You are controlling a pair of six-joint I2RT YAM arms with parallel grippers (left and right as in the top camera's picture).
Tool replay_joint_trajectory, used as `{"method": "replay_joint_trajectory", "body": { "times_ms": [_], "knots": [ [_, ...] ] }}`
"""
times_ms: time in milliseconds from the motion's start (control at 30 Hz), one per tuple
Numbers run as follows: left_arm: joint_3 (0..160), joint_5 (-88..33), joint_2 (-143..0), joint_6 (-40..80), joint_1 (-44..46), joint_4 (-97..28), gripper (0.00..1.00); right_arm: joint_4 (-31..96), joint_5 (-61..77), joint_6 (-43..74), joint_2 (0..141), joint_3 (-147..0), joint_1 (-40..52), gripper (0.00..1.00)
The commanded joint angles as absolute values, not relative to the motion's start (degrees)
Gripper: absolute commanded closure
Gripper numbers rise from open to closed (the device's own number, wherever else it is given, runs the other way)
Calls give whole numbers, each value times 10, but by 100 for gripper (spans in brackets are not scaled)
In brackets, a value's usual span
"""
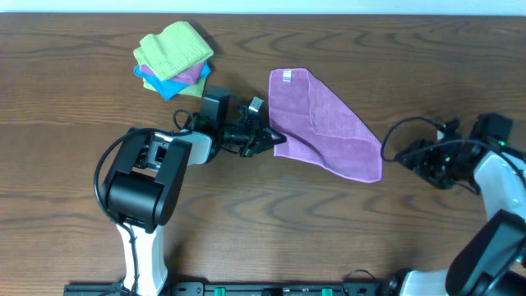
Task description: Fold the cloth
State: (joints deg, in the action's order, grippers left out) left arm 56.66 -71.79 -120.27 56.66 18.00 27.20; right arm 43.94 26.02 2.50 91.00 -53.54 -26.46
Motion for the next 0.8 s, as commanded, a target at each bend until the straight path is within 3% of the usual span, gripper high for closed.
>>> {"method": "replay_joint_trajectory", "body": {
  "times_ms": [0,500,767],
  "knots": [
    [568,-755,-1213,552,170,273,94,430,244,48,902,-510,-268,34],
    [568,-781,-1213,553,168,273,94,350,207,110,903,-407,-268,32],
    [568,-781,-1213,552,168,273,94,271,328,112,903,-377,-265,34]
  ]
}}
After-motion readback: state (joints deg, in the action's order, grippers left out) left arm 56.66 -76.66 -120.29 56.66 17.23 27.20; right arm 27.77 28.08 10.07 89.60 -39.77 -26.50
